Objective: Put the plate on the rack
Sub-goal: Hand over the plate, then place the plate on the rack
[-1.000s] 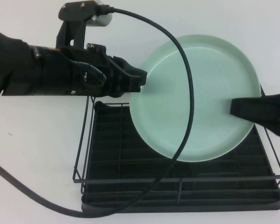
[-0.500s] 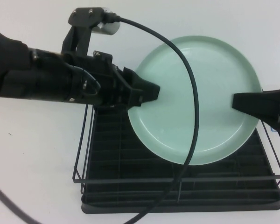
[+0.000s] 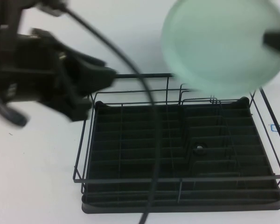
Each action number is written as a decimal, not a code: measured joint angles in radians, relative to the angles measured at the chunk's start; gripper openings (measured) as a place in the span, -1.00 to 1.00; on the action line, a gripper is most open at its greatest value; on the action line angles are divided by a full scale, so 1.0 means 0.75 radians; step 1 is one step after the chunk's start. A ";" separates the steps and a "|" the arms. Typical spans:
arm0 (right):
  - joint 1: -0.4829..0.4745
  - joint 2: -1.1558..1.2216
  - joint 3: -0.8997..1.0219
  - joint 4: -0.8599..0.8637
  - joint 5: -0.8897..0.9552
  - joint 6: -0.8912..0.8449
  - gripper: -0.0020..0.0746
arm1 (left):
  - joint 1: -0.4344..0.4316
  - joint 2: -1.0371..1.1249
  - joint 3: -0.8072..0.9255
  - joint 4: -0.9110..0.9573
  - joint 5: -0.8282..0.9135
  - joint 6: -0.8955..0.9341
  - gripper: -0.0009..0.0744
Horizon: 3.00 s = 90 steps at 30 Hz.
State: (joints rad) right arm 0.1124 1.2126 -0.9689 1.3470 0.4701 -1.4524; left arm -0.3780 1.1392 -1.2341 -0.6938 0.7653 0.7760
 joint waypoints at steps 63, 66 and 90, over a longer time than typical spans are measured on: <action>0.211 0.862 -0.592 -0.991 -0.204 -0.318 -0.65 | 0.000 -0.532 0.916 0.242 -0.946 -0.067 -0.97; 0.213 0.864 -0.592 -0.991 -0.206 -0.318 -0.65 | 0.000 -0.532 0.916 0.242 -0.946 -0.067 -0.97; 0.213 0.919 -0.596 -0.991 -0.259 -0.216 0.05 | 0.000 -0.532 0.916 0.242 -0.946 -0.067 -0.97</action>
State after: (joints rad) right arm 0.2724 1.9020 -1.4156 0.6037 0.2760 -1.6143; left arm -0.3780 0.7400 -0.5474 -0.5127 0.0560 0.7261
